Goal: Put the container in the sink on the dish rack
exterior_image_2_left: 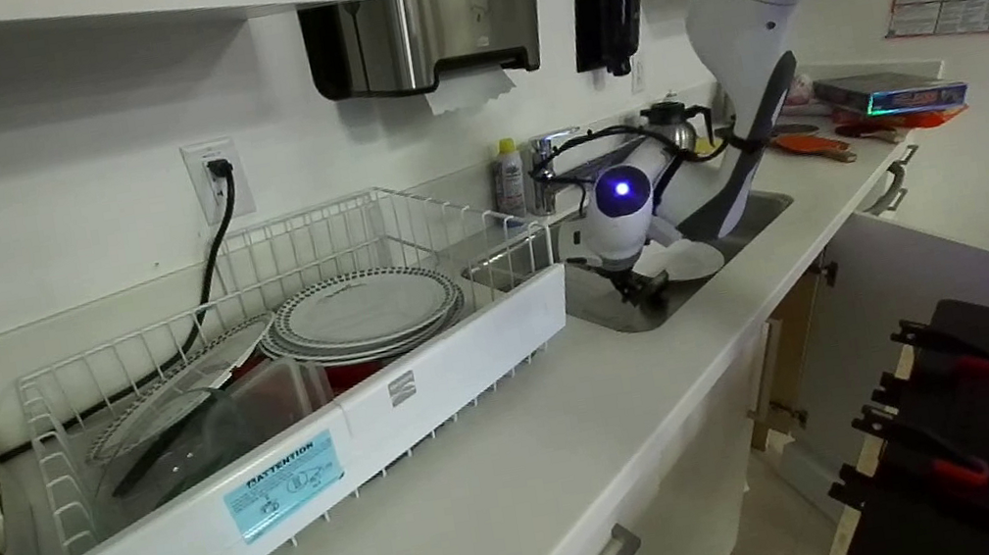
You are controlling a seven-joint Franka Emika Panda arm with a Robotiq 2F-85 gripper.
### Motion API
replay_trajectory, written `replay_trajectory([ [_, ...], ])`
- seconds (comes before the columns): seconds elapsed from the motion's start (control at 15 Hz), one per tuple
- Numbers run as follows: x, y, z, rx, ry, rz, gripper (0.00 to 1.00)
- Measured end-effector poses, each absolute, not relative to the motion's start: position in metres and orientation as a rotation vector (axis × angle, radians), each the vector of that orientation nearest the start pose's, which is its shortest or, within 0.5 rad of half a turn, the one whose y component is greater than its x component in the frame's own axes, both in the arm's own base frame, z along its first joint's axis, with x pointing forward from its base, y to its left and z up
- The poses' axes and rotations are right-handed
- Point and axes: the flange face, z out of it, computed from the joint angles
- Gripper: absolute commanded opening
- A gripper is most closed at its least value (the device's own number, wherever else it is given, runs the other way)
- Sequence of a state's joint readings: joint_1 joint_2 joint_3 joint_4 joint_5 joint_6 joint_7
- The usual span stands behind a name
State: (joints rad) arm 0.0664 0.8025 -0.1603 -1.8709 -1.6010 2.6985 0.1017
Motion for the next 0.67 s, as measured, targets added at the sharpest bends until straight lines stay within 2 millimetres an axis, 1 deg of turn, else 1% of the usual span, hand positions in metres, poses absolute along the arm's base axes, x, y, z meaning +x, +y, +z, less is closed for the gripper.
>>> replay_trajectory([
  [0.2,0.594,-0.022,0.059,1.87,1.454,0.051,1.0],
  [0.33,0.592,-0.022,0.054,1.875,1.452,0.049,1.0],
  [0.53,0.592,-0.022,0.053,1.875,1.453,0.048,1.0],
  [0.67,0.591,-0.021,0.052,1.844,1.475,0.057,1.0],
])
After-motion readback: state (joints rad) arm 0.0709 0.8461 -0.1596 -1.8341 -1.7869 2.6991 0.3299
